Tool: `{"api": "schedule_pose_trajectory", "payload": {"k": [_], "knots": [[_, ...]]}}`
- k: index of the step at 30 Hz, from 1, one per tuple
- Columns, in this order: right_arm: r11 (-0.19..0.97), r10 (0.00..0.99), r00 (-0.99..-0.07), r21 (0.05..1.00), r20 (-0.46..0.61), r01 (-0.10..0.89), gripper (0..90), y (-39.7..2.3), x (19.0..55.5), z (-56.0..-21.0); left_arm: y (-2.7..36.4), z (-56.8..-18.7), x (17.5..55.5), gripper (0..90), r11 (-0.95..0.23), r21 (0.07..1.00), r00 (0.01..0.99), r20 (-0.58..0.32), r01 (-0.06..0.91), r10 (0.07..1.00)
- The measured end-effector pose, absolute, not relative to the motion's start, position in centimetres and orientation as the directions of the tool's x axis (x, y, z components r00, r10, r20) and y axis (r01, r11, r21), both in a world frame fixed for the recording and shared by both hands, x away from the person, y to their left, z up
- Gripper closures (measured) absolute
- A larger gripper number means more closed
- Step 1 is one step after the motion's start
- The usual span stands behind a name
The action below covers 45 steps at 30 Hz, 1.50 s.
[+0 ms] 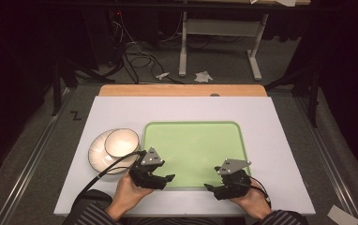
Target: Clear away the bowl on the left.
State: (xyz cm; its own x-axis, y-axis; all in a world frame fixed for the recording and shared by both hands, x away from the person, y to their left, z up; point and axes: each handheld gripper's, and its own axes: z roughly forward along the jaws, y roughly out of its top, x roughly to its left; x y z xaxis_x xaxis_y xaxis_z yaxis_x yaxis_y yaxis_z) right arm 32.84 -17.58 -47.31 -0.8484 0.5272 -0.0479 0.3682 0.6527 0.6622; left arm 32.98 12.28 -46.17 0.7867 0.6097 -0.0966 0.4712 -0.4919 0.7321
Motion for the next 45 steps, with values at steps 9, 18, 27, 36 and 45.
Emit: {"api": "schedule_pose_trajectory", "payload": {"k": [9,18,27,36,45], "knots": [[0.656,0.526,-0.849,0.658,-0.048,0.369,29.9,-17.6,32.9,-47.4,12.3,-46.1,32.9,38.5,-0.491,0.732,0.789,-0.103,0.472,0.605],[0.656,0.533,-0.845,0.655,-0.049,0.375,29.6,-17.5,32.9,-47.5,12.5,-46.0,33.0,38.3,-0.485,0.735,0.787,-0.107,0.475,0.608],[0.650,0.535,-0.844,0.658,-0.044,0.379,29.8,-17.4,32.8,-47.5,13.2,-45.7,33.3,38.5,-0.460,0.744,0.774,-0.119,0.484,0.622],[0.656,0.532,-0.845,0.653,-0.045,0.379,30.1,-17.4,32.9,-47.6,13.6,-45.6,33.5,38.6,-0.451,0.743,0.766,-0.126,0.494,0.630],[0.672,0.527,-0.848,0.638,-0.057,0.375,30.6,-17.3,32.8,-47.8,14.0,-45.5,33.6,38.6,-0.442,0.748,0.758,-0.122,0.495,0.641]]}}
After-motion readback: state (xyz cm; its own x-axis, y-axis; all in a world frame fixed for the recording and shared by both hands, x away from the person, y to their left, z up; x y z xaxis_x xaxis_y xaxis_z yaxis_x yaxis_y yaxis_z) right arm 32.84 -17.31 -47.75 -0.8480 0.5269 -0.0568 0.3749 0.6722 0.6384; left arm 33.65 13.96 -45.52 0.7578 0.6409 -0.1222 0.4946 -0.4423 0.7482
